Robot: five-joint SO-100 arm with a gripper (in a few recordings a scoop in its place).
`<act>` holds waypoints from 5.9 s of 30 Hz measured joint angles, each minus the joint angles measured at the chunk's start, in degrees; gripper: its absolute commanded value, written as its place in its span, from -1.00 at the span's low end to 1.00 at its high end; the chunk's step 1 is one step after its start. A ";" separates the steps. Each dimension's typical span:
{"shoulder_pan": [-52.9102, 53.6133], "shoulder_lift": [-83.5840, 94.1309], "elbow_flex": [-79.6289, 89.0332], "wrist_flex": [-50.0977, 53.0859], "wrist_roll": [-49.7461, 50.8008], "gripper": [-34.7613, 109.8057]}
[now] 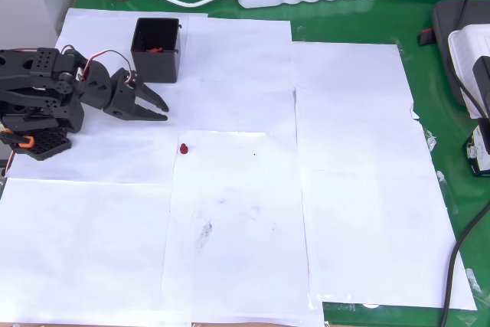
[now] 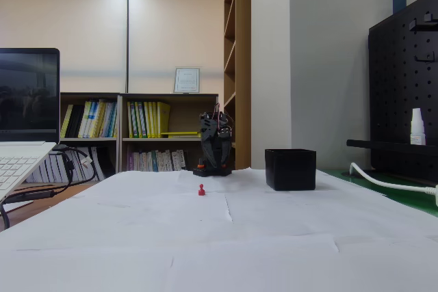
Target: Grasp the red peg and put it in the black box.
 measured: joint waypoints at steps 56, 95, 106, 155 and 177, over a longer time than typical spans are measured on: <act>5.54 47.20 -1.41 -74.18 -11.87 -0.35; 13.89 63.72 -1.41 -87.45 -19.51 0.29; 15.29 63.72 -1.14 -87.28 -19.42 0.44; 18.63 95.80 6.24 -94.57 -26.02 0.43; 16.08 103.45 11.25 -99.76 -23.64 0.43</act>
